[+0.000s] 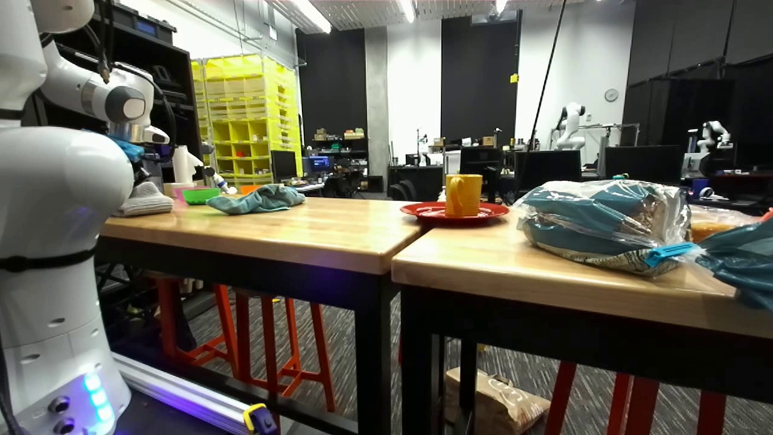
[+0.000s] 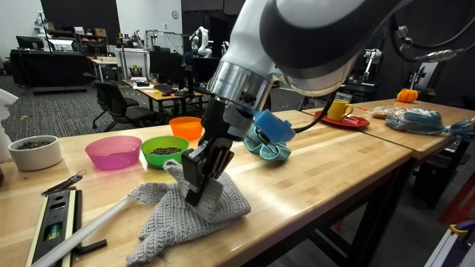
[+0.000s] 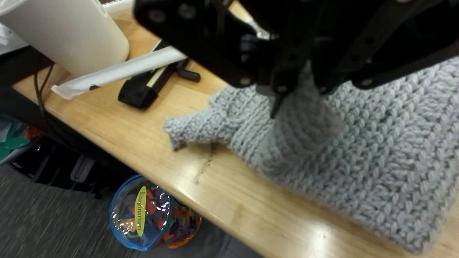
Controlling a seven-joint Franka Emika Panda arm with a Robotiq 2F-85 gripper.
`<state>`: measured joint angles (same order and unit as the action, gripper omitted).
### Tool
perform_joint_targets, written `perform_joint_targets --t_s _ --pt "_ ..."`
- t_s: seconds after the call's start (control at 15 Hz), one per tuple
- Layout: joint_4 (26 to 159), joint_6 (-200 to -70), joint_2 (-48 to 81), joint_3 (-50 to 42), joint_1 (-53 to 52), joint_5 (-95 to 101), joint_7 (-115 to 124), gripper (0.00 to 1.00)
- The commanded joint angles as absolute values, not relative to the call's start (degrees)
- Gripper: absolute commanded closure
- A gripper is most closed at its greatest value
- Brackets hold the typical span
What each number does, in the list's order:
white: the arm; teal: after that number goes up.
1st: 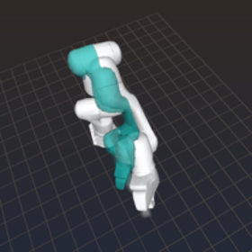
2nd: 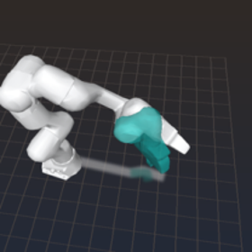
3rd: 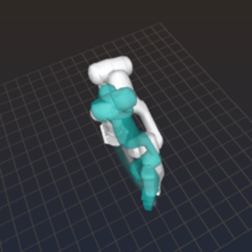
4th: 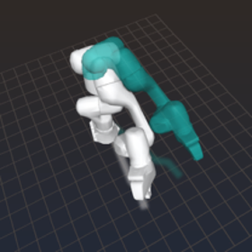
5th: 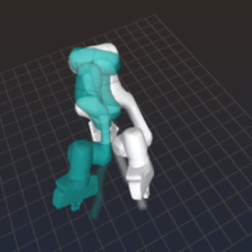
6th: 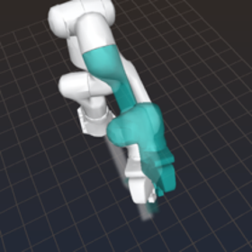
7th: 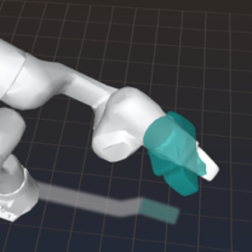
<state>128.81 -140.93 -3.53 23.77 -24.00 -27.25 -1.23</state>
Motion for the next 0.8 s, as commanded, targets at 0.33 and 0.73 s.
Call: perform_joint_targets --t_s 0.33,0.73 --pt "121.2 -142.5 3.1 25.7 -25.4 -17.8 7.9 0.68" --pt "117.0 -142.2 6.5 26.3 -26.9 -13.3 13.1 0.31"
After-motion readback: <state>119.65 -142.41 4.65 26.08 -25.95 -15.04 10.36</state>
